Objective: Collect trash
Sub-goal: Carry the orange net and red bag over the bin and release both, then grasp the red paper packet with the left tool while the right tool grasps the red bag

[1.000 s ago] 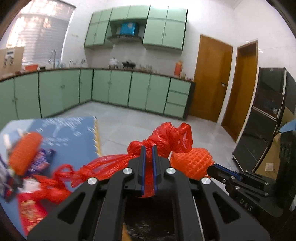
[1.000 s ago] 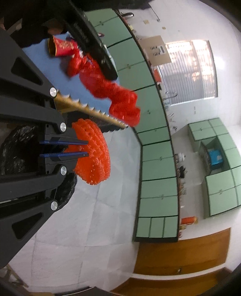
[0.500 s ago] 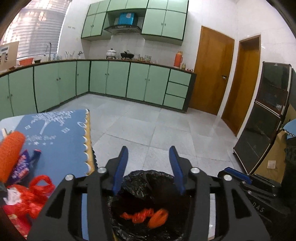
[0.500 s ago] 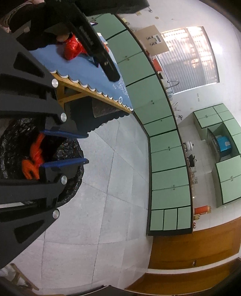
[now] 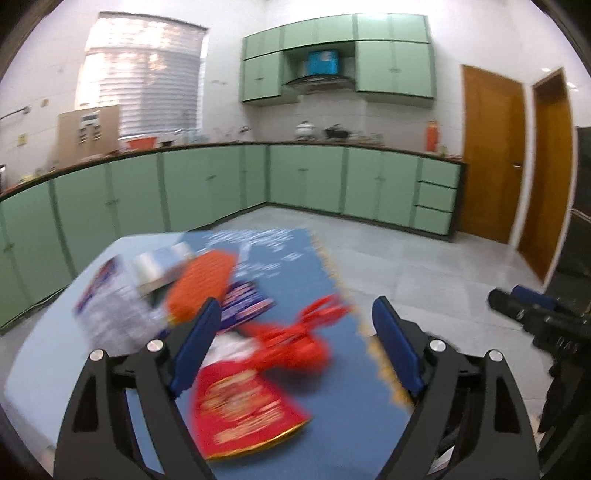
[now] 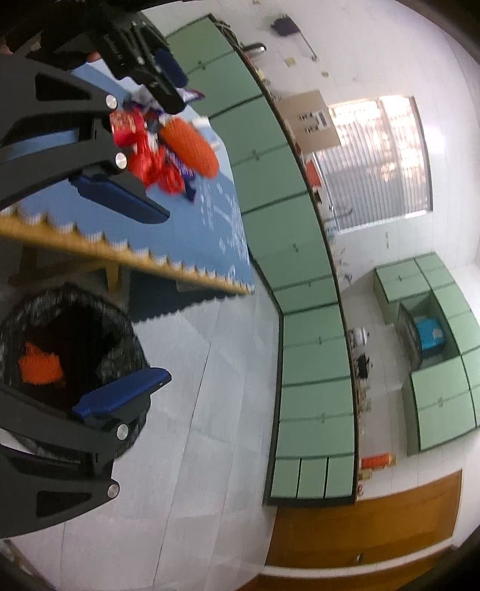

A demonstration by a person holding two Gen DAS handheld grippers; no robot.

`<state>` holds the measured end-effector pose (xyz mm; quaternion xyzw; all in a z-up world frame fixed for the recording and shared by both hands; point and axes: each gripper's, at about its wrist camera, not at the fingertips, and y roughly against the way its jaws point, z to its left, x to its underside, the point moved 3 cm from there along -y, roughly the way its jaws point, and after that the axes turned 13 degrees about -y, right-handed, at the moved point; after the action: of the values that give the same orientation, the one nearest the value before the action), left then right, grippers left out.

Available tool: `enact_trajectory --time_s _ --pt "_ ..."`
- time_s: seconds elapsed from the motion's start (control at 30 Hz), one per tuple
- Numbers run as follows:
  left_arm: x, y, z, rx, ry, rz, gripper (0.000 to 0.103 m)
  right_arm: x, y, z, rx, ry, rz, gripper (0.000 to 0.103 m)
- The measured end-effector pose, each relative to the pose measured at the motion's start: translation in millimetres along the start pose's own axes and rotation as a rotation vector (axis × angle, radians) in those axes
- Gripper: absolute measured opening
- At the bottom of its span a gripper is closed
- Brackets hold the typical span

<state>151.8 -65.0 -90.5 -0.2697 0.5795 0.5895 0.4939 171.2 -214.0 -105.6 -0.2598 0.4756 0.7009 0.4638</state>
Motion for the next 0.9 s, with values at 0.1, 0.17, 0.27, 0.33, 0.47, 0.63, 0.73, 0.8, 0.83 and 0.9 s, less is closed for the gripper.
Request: enact_trajectory --time_s 0.1,0.17,0.27,0.33,0.47,0.63,0.73,0.8,0.83,0.9 --pt "17 11 22 -0.051 0.019 0.041 0.081 13 -6 23 -0.028 0.028 0.015 0.079" --pt "29 18 31 -0.071 0.033 0.062 0.081 18 -7 35 -0.049 0.038 0.019 0.079" --pt "45 27 31 -0.089 0.031 0.074 0.081 24 -8 51 -0.063 0.062 0.023 0.078" --pt "57 31 28 -0.099 0.020 0.082 0.081 28 -8 59 -0.073 0.068 0.031 0.078" --pt "83 34 22 -0.141 -0.020 0.087 0.080 33 -7 69 -0.086 0.073 0.037 0.078" --pt "98 24 21 -0.164 -0.018 0.095 0.076 33 -4 71 -0.097 0.070 0.034 0.078" --pt "106 19 21 -0.168 -0.011 0.099 0.075 33 -4 72 -0.097 0.066 0.034 0.078" --pt "107 15 20 -0.168 -0.005 0.107 0.073 33 -4 70 -0.096 0.059 0.036 0.078" --pt "107 14 20 -0.167 0.000 0.107 0.071 33 -5 70 -0.097 0.056 0.038 0.078" --pt "108 13 21 -0.171 0.008 0.107 0.067 32 -6 69 -0.099 0.055 0.041 0.077"
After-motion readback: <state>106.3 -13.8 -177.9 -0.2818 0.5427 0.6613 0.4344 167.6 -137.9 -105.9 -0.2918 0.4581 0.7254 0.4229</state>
